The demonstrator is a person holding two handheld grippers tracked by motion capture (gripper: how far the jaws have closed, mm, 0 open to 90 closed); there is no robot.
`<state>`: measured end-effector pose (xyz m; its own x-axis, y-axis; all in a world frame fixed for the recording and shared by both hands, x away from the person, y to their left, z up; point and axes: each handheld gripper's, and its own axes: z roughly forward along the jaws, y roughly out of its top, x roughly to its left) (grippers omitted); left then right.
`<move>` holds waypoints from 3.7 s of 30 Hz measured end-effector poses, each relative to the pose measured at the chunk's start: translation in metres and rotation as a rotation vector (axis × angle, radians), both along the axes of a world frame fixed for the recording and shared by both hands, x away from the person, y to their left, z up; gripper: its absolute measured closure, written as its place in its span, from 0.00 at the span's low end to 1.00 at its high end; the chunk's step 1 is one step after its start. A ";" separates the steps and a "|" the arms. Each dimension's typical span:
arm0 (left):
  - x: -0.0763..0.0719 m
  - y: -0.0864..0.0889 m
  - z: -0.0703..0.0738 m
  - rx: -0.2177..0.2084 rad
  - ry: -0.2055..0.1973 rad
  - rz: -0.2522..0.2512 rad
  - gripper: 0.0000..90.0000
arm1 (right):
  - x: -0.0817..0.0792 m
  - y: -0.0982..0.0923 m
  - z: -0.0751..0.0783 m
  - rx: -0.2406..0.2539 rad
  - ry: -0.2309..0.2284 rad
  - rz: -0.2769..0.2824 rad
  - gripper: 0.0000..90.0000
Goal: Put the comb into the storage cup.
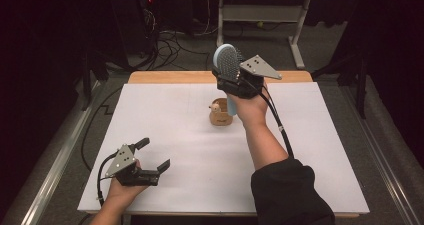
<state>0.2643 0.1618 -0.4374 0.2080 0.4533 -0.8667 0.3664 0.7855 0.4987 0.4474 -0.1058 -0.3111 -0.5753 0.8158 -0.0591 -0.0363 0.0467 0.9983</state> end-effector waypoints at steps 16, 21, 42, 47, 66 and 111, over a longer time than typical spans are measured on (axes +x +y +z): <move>0.000 0.004 0.001 -0.014 -0.003 0.001 0.00 | 0.021 0.007 -0.008 0.004 0.007 -0.024 0.23; 0.000 0.005 0.001 -0.017 -0.002 0.002 0.00 | 0.025 0.008 -0.011 0.011 0.008 -0.026 0.23; 0.001 0.006 0.000 -0.010 -0.001 0.002 0.00 | 0.037 0.014 -0.020 0.013 0.011 -0.038 0.23; 0.001 0.006 0.000 -0.015 0.006 0.006 0.00 | 0.040 0.017 -0.025 0.007 0.013 -0.032 0.23; 0.001 0.007 0.003 -0.030 0.006 0.011 0.00 | 0.042 0.021 -0.039 -0.006 0.035 -0.028 0.23; 0.000 0.005 0.002 -0.022 0.012 0.008 0.00 | 0.043 0.019 -0.064 -0.021 0.076 -0.035 0.23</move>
